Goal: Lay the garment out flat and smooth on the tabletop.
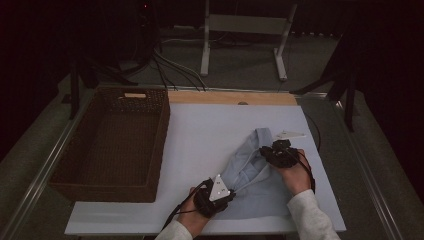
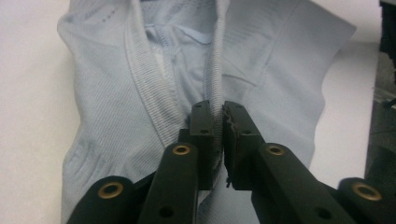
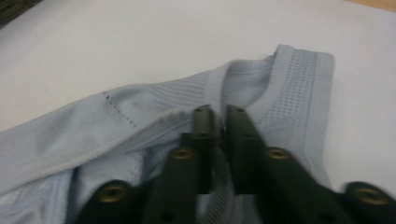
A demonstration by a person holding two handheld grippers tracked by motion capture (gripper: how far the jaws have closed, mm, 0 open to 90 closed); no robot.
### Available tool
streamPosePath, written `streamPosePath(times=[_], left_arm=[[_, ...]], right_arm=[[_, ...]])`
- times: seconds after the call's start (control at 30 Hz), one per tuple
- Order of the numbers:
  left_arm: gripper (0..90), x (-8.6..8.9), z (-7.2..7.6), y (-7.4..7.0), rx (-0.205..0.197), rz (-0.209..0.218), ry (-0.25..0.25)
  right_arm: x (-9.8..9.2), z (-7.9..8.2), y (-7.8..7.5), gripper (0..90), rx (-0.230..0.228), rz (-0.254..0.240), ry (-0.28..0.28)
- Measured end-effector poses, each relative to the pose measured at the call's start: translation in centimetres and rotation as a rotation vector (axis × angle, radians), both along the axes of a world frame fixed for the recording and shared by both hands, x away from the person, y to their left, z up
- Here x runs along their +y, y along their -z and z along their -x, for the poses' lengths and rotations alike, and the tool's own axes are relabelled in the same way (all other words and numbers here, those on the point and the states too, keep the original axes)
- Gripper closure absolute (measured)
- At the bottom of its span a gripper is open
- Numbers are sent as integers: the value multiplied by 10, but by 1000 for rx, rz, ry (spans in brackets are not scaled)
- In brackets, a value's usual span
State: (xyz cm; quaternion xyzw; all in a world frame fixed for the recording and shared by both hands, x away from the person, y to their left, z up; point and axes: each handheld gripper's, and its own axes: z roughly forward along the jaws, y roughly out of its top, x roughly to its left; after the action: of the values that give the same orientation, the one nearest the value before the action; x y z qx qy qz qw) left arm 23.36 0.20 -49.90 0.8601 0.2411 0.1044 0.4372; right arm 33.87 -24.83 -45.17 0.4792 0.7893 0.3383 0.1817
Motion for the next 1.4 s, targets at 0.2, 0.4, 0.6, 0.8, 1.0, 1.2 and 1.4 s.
streamPosePath(times=[0.2, 0.4, 0.6, 0.8, 1.0, 1.2, 1.4], left_arm=[[600, 3, 2, -6, -38, 66, -11], [450, 11, 1, -14, -81, 124, -55], [380, 18, 1, -20, -128, 129, -108], [297, 21, 2, -24, -169, 140, -138], [233, 21, 4, -27, -209, 156, -162], [225, 24, 0, -28, -199, 160, -182], [235, 28, -8, -27, -179, 162, -209]], right_arm=[[-8, 8, -12, 869, -60, -37, 20], [-13, 21, -29, 868, -129, -68, 24], [-13, 28, -42, 869, -178, -80, 27], [-8, 31, -49, 869, -212, -80, 22], [-4, 32, -54, 869, -237, -81, 20], [-4, 33, -59, 868, -255, -91, 24], [-5, 35, -65, 869, -282, -104, 35]])
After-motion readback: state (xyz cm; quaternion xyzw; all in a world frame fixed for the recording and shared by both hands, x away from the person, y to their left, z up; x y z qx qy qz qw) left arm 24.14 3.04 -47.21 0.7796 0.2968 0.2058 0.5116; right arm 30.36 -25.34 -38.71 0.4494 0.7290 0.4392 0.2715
